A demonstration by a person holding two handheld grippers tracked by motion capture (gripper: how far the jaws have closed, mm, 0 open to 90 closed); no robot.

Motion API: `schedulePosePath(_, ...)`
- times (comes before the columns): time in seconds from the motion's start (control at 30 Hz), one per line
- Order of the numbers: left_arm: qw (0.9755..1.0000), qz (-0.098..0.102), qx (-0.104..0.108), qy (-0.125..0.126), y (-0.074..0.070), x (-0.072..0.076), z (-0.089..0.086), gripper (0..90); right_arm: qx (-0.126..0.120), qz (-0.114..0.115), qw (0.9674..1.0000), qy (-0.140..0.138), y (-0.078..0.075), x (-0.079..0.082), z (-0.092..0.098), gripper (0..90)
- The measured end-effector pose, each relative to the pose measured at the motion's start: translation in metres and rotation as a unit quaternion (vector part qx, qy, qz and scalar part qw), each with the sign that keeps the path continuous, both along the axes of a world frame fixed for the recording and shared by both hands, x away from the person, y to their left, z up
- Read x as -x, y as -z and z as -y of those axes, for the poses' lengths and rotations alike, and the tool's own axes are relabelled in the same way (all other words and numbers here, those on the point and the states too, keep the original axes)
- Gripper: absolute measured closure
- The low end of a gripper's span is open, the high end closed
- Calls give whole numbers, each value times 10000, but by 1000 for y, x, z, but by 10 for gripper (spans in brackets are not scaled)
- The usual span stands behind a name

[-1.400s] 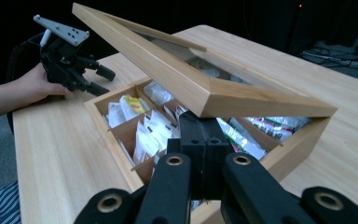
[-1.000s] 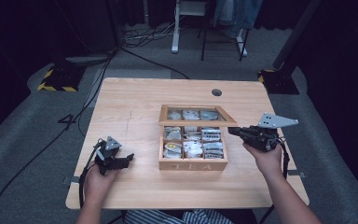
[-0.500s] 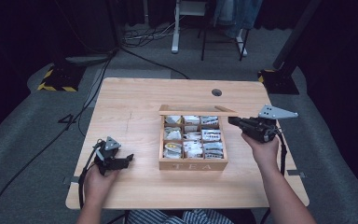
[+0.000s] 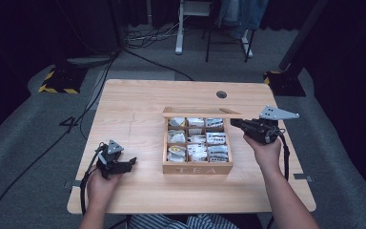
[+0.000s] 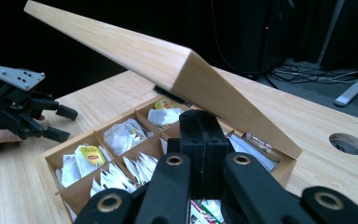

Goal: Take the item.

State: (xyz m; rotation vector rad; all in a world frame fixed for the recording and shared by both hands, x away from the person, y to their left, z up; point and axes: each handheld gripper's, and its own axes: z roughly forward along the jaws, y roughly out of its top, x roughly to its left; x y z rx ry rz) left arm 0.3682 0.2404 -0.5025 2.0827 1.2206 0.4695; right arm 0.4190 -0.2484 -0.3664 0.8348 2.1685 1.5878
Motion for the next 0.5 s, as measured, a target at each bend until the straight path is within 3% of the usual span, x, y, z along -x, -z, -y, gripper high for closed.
schedulePosePath(0.1,9997,-130,3,-187,-4,2,-1,396,-6,6,10000,8,1,1,-1,900)
schedulePosePath(0.17,9996,-228,149,-116,-6,3,-4,473,37,2,10000,-17,2,3,-2,900)
schedulePosePath(0.27,9996,-237,157,-30,-10,7,-5,475,81,-11,9999,-61,4,6,-4,900)
schedulePosePath(0.37,9997,-114,213,-2,-16,12,-4,476,80,-36,9999,-82,4,7,-6,900)
schedulePosePath(0.5,9986,-179,473,130,-24,16,-3,495,23,-21,9999,-126,2,10,-5,900)
